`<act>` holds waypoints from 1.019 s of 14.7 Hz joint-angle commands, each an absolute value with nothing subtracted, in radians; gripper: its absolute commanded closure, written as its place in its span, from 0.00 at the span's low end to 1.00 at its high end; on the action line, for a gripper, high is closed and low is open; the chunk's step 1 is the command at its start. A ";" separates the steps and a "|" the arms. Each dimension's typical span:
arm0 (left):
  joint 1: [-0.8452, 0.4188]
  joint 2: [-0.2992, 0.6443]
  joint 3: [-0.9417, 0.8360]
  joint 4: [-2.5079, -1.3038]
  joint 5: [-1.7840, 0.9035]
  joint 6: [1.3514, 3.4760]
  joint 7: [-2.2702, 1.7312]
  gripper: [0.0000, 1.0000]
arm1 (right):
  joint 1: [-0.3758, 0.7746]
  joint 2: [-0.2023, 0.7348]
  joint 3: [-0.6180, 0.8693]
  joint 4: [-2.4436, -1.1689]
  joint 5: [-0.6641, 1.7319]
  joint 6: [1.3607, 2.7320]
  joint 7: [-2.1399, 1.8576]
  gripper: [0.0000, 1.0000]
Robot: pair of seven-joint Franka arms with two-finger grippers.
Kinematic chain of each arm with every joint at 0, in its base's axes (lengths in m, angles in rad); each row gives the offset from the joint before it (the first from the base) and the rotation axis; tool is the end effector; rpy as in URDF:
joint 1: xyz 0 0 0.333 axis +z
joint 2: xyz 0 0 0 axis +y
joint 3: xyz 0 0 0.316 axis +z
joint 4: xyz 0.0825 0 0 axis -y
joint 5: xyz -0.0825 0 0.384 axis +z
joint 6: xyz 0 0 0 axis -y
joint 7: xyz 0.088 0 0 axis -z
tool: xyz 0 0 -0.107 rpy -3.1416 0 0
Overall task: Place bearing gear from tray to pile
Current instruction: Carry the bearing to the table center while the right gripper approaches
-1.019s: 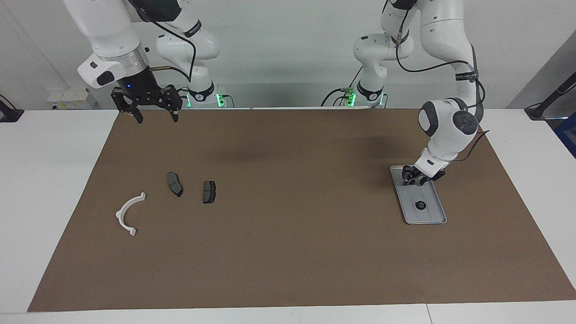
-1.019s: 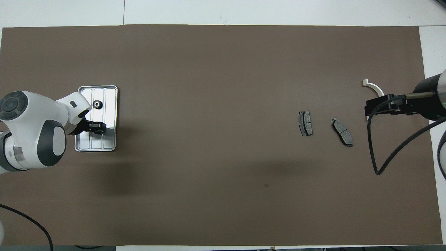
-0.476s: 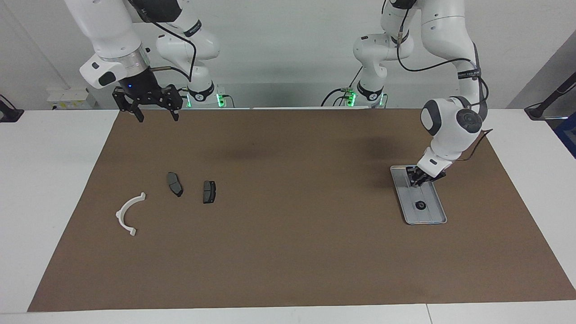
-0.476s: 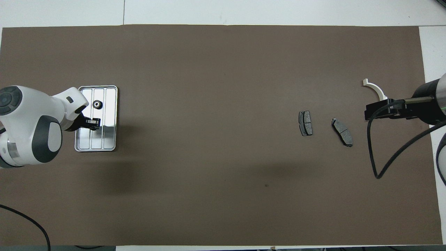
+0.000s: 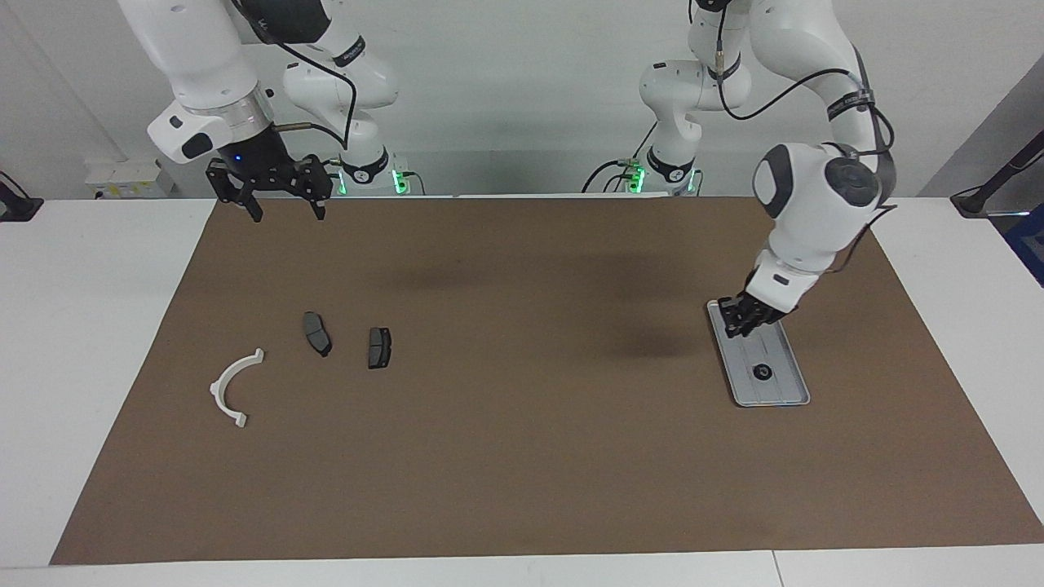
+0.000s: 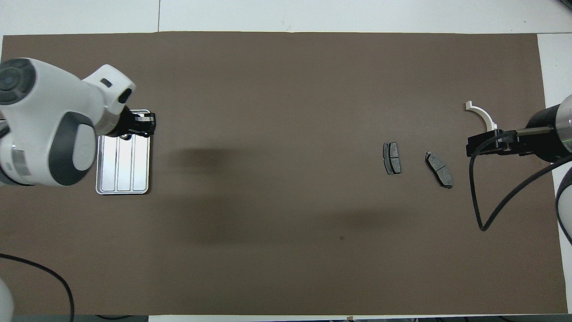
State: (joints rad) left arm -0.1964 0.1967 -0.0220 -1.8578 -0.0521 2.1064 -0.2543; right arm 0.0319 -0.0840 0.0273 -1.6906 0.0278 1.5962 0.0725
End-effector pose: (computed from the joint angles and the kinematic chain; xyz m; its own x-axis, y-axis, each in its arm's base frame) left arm 0.5994 -0.1349 0.4190 0.9973 0.0629 0.0369 0.0606 -0.9963 0.0617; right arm 0.5282 0.0348 0.6156 0.9998 -0.0141 -0.0123 -0.0144 -0.9996 -0.0247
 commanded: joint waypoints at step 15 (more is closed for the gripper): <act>-0.540 0.437 -0.003 -1.821 0.091 2.371 -0.818 1.00 | 0.047 -0.062 0.046 -1.904 0.054 1.885 0.129 0.00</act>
State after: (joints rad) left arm -0.5226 0.4470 -0.0183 -1.7869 0.0659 2.3247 -0.7886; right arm 0.0387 -0.0721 0.0418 -1.8611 0.0278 1.8312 0.1003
